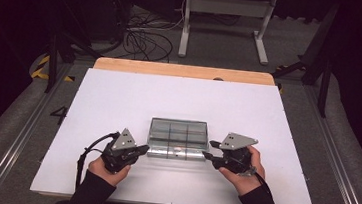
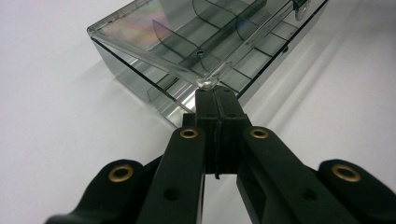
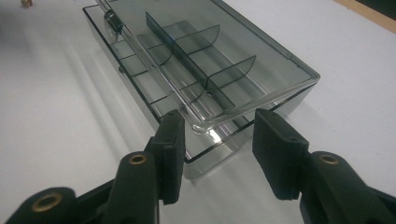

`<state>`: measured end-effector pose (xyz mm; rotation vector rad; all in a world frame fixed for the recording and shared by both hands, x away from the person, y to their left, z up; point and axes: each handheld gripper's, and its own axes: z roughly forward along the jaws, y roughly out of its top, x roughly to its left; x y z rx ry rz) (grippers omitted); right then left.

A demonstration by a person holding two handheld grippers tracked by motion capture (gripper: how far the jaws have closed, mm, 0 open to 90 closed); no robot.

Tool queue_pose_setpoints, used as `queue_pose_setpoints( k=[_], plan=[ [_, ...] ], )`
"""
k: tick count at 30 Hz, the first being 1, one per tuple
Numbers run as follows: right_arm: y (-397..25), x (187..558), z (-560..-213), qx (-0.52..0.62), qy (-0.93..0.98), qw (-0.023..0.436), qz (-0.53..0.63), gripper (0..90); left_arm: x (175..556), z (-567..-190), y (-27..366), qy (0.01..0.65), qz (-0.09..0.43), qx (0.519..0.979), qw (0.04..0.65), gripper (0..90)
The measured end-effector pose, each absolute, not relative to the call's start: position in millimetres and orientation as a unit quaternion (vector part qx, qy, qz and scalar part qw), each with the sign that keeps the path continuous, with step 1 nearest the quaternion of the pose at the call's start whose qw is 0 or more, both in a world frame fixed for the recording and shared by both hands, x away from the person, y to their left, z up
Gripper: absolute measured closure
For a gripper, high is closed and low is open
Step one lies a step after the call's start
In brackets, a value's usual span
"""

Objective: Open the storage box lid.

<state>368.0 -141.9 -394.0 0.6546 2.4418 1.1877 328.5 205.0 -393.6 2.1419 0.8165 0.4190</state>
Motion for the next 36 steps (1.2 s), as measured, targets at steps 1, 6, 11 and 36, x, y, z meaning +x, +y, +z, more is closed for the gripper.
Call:
queue_pose_setpoints(
  k=[1, 6, 11, 36],
  plan=[
    [-141.8, 368.2, -394.2, 0.231, 0.861, 0.174, 0.419, 54.6, 328.5, -393.7, 204.9, 0.322, 0.165, 0.845, 0.394, 89.4],
    [-141.9, 368.9, -393.7, 0.231, 0.86, 0.175, 0.42, 53.4, 328.4, -393.6, 204.6, 0.32, 0.166, 0.846, 0.393, 89.4],
    [-141.9, 368.8, -392.9, 0.231, 0.859, 0.179, 0.42, 52.8, 327.8, -393.5, 204.6, 0.322, 0.169, 0.844, 0.394, 88.9],
    [-139.5, 387.0, -365.5, 0.214, 0.85, 0.19, 0.443, 50.1, 324.9, -393.5, 212.9, 0.332, 0.179, 0.835, 0.401, 62.3]
  ],
)
